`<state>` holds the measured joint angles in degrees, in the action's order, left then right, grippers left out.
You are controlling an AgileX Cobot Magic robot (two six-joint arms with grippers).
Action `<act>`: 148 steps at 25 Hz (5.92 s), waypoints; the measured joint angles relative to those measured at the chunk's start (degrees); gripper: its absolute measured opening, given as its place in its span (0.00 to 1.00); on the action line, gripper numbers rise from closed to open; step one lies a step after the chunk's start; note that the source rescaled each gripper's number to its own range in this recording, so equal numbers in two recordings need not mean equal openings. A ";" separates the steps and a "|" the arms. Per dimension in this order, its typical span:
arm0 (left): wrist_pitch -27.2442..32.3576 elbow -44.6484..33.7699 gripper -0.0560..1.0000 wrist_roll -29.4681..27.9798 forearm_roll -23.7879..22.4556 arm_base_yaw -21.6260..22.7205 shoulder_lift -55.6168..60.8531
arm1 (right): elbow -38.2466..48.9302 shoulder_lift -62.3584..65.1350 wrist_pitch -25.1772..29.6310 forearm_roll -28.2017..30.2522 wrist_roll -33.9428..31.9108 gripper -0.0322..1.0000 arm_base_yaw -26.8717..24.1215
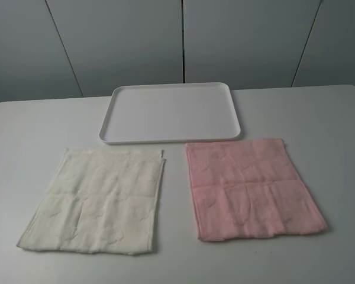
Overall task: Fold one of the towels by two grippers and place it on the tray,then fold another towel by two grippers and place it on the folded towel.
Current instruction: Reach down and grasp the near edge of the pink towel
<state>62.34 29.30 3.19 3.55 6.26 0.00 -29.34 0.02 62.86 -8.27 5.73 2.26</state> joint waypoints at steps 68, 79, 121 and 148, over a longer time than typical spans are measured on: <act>-6.64 11.37 1.00 8.75 3.81 -6.65 -25.62 | -3.85 -12.89 -6.48 -5.39 3.85 1.00 0.00; -12.87 25.03 1.00 33.87 25.18 -6.91 -59.83 | -13.12 -38.96 -8.12 -5.83 18.26 1.00 0.00; -21.83 44.07 1.00 37.87 0.42 -61.55 -114.22 | 0.28 -70.43 -22.70 13.58 57.33 1.00 10.48; -23.41 44.07 1.00 34.67 0.78 -66.44 -120.80 | 2.73 -79.59 -27.43 13.48 59.10 1.00 10.74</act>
<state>38.94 73.37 37.86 4.33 -60.17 -120.80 -26.61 -79.57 35.43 5.21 64.84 13.01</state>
